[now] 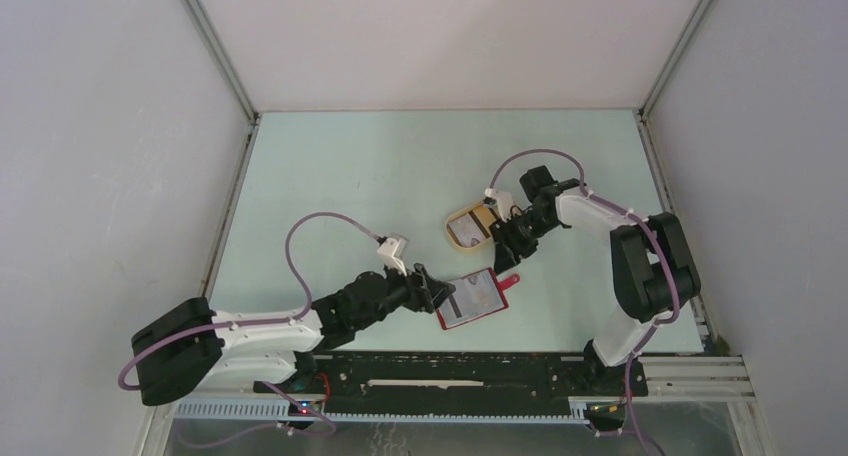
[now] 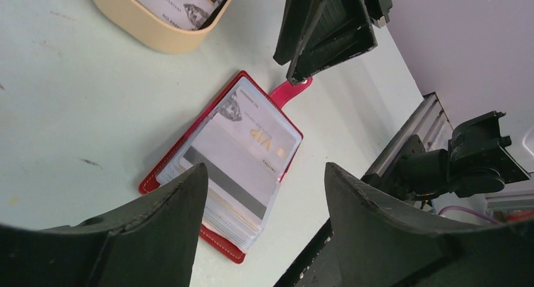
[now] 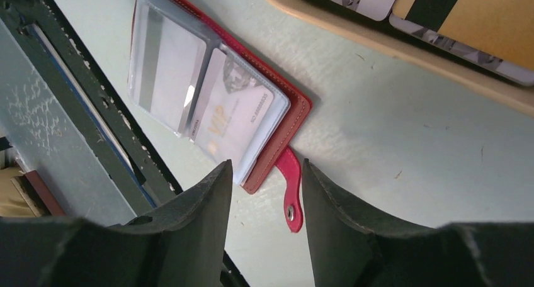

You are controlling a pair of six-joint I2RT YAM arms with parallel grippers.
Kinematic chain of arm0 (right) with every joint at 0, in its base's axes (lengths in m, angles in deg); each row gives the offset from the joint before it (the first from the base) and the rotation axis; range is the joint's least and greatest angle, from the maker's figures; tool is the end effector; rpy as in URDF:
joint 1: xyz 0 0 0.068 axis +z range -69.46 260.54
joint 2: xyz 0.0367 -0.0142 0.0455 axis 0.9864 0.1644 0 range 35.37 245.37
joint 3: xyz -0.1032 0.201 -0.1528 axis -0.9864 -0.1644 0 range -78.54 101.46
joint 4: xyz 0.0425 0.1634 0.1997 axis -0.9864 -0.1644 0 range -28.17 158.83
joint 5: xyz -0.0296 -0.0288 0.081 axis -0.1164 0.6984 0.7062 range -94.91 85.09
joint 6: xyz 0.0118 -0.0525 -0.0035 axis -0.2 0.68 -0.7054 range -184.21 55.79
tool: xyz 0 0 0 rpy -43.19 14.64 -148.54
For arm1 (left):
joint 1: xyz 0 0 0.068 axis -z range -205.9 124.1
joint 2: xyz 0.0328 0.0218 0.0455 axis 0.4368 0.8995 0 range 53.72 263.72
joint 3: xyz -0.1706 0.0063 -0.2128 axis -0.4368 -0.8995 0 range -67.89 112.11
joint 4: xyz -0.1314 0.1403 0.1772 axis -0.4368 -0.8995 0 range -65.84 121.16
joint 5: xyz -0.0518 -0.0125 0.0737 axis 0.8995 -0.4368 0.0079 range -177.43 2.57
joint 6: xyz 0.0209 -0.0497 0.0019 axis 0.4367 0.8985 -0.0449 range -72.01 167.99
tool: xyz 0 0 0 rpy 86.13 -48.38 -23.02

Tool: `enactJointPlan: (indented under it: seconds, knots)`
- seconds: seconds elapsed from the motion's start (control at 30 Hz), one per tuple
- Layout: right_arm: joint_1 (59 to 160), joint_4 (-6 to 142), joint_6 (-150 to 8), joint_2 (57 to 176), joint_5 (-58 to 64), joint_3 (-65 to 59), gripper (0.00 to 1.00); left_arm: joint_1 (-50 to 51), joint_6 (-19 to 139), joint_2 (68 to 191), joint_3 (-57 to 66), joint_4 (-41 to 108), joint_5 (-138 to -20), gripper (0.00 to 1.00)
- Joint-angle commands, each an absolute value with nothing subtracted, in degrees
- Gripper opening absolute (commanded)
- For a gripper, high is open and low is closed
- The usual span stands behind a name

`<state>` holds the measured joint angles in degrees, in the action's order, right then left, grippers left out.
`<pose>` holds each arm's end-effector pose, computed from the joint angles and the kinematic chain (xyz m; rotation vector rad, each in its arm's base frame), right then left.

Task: Put the credit cards into the card holder
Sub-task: Close the card holder at the center of the board.

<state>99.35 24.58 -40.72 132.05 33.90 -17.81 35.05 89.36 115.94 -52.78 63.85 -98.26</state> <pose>0.2784 0.1183 0.1801 -1.0844 2.5697 0.9713 0.1094 -0.1831 0.1813 0.1908 1.9493 -1.0638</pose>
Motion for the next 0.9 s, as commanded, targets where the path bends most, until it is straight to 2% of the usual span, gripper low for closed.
enactJointPlan:
  seconds: [0.0, 0.13, 0.27, 0.5, 0.87]
  knots:
    - [101.1, 27.2, -43.0, 133.6, 32.1, -16.0, 0.54, 34.7, 91.9, 116.2, -55.6, 68.0, -98.6, 0.73]
    - [102.3, 27.3, -43.4, 135.2, 30.4, -15.6, 0.53, 34.7, 93.2, 117.3, -56.4, 69.3, -98.8, 0.71]
    - [102.3, 27.4, -44.2, 136.5, 29.5, -15.4, 0.53, 34.7, 95.2, 119.2, -56.5, 69.7, -99.2, 0.64]
    - [102.5, 26.9, -44.9, 137.9, 31.1, -15.4, 0.53, 36.1, 97.8, 122.3, -56.1, 69.2, -101.0, 0.62]
    - [102.3, 26.2, -45.8, 140.7, 34.2, -15.4, 0.52, 39.4, 105.0, 125.9, -49.9, 51.6, -109.1, 0.55]
